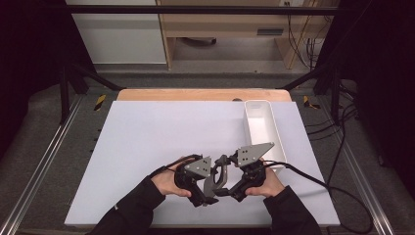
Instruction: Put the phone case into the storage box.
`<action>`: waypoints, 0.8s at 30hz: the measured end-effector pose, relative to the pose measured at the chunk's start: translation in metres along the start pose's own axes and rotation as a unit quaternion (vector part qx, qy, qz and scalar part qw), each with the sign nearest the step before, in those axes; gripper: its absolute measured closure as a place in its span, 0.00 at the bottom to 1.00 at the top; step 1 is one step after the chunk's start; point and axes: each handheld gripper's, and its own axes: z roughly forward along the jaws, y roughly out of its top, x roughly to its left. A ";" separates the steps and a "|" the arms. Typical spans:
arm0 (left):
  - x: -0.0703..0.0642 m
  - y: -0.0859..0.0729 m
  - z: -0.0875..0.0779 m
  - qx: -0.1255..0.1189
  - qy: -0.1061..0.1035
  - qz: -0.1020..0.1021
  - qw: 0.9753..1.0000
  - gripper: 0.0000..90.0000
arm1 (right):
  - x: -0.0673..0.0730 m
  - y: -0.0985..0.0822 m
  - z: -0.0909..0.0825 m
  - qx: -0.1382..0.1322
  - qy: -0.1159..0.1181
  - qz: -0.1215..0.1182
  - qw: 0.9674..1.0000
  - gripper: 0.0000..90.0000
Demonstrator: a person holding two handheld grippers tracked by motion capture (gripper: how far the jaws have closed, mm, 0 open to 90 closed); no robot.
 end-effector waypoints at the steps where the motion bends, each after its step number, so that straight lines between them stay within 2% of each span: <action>1: 0.000 0.000 0.000 0.000 0.000 -0.001 1.000 0.13 | 0.000 0.000 0.000 0.000 0.000 0.000 1.000 0.12; 24: -0.001 -0.001 0.001 0.004 0.006 0.005 1.000 0.13 | 0.000 0.001 -0.001 -0.008 0.003 0.005 1.000 0.11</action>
